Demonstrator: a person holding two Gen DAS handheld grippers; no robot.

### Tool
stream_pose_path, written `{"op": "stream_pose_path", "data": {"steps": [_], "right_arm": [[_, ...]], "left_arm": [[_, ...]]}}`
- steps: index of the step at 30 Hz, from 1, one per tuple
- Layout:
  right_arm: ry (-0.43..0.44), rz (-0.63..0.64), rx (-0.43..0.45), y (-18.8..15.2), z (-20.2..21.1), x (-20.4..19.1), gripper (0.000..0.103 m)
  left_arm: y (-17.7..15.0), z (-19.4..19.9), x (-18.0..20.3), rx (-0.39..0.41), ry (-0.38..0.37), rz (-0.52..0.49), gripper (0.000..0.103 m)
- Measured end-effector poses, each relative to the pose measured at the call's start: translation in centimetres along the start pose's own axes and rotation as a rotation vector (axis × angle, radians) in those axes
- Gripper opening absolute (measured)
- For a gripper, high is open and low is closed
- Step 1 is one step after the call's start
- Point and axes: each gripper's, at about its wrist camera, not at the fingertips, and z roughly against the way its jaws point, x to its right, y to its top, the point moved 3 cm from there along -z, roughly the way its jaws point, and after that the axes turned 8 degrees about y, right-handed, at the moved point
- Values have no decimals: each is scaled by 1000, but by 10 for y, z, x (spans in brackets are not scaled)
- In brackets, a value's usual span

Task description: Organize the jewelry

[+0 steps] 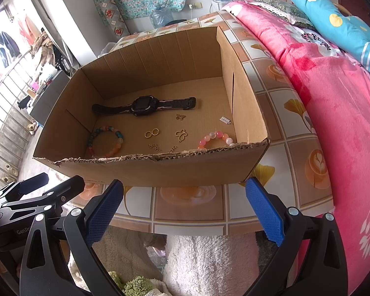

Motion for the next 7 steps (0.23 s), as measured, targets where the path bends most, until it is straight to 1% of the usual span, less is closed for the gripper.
{"op": "stream_pose_path", "data": {"steps": [7], "right_arm": [[1, 0, 0, 0, 0, 0, 97]], "left_arm": [[0, 0, 0, -1, -1, 1, 94]]}}
